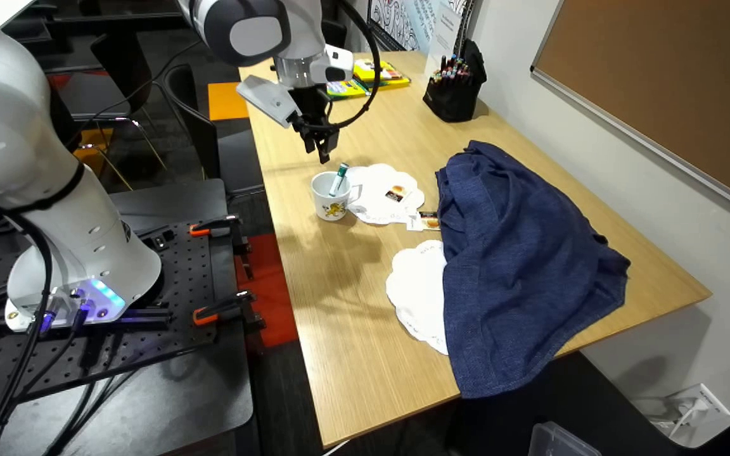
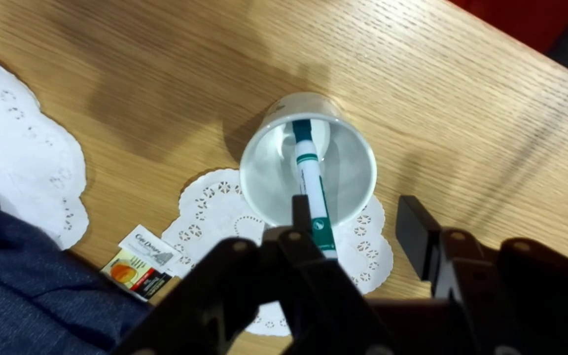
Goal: Remove the marker out of the cup and put it on the table
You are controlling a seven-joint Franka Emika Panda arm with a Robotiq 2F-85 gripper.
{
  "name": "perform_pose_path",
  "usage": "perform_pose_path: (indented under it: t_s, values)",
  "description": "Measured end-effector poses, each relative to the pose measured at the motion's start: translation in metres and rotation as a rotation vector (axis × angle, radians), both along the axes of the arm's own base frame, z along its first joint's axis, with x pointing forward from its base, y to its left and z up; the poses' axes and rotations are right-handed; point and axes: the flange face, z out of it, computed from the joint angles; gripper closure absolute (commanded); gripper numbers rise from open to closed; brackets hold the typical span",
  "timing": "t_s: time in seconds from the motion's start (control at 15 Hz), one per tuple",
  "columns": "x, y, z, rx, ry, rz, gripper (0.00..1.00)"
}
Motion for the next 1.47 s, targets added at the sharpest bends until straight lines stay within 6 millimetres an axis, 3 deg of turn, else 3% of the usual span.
perform_pose_path:
  t_s: [0.33, 0.93, 1.47]
  values:
    - [0.0, 0.006, -0.027, 0.007, 0.015, 0.002, 0.54]
    - [0.007, 0.007, -0.057, 0.021, -0.049, -0.002, 0.61]
    - [0.011, 0.005, -0.07, 0.037, -0.091, -0.029, 0.65]
